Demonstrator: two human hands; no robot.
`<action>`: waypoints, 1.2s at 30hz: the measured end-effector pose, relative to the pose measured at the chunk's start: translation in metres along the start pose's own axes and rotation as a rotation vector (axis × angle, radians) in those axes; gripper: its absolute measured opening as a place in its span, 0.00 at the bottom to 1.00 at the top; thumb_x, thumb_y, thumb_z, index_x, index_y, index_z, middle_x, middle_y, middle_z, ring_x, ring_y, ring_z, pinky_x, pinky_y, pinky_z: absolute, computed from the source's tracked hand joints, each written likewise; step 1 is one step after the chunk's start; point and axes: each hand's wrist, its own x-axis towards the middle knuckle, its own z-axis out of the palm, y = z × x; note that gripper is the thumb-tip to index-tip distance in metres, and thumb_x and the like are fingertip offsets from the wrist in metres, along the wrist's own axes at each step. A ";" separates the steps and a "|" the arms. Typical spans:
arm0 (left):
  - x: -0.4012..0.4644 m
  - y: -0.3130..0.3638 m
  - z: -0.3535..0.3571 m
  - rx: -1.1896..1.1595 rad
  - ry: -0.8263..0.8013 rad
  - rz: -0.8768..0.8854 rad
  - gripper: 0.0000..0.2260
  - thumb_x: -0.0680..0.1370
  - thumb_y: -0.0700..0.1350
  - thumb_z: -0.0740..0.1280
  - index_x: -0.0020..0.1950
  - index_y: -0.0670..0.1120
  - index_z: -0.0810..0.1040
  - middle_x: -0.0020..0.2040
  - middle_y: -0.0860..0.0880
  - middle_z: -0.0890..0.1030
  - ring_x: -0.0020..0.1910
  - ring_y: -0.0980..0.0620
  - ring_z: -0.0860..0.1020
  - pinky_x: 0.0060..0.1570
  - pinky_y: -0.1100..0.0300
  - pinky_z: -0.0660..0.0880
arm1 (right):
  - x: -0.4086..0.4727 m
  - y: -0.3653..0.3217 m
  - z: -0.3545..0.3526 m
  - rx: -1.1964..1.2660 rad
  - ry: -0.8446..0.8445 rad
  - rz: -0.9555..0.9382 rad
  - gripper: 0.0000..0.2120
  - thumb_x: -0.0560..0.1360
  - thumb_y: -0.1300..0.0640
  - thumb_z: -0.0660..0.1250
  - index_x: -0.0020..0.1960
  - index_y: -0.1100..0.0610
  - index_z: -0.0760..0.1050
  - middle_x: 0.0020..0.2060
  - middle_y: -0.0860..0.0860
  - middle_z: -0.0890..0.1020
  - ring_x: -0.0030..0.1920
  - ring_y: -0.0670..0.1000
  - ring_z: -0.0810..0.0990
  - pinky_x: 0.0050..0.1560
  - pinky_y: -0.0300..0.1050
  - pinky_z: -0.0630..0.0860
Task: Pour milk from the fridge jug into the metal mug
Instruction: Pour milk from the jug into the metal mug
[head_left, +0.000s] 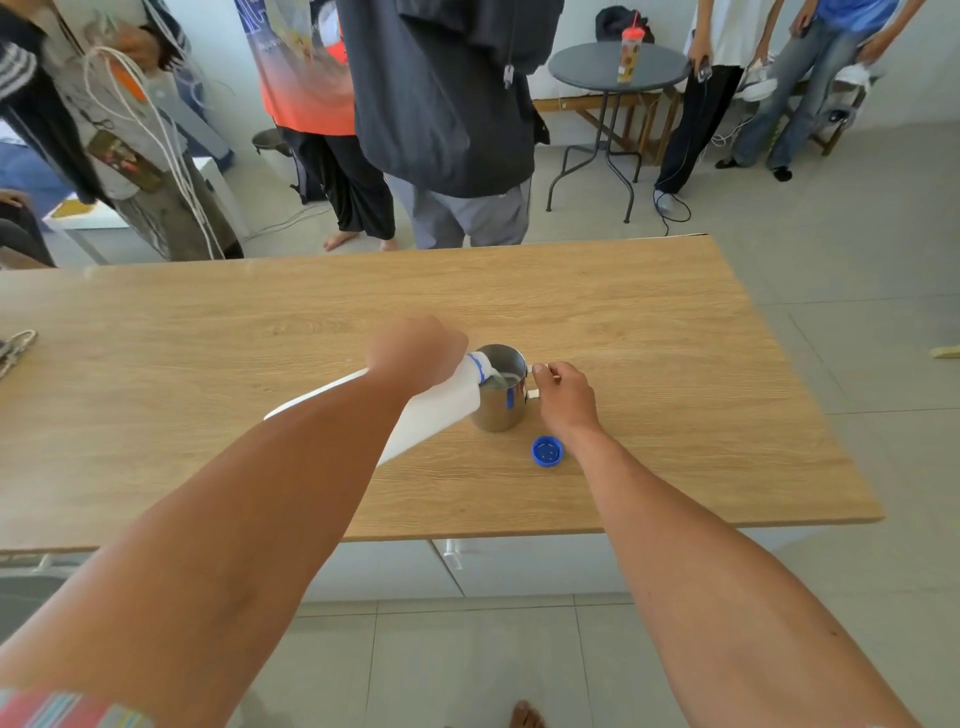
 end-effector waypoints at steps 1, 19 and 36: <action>0.000 0.000 0.000 0.000 0.000 -0.002 0.15 0.84 0.54 0.54 0.53 0.45 0.75 0.50 0.43 0.77 0.49 0.41 0.76 0.46 0.51 0.69 | 0.000 -0.001 0.000 0.000 0.001 0.004 0.16 0.86 0.49 0.60 0.60 0.59 0.80 0.50 0.50 0.80 0.49 0.51 0.77 0.46 0.43 0.68; 0.003 0.000 0.000 0.010 0.003 0.012 0.16 0.84 0.53 0.54 0.53 0.44 0.76 0.47 0.44 0.77 0.47 0.41 0.76 0.45 0.52 0.69 | -0.001 -0.005 0.000 0.001 0.011 0.015 0.16 0.86 0.49 0.61 0.59 0.59 0.80 0.48 0.50 0.81 0.47 0.51 0.77 0.37 0.38 0.68; 0.010 -0.003 0.003 -0.002 -0.005 0.011 0.16 0.84 0.54 0.54 0.52 0.45 0.76 0.44 0.45 0.76 0.47 0.42 0.77 0.44 0.52 0.69 | -0.002 -0.006 0.000 0.008 0.007 0.017 0.16 0.86 0.50 0.61 0.59 0.60 0.80 0.47 0.49 0.80 0.48 0.52 0.77 0.44 0.43 0.68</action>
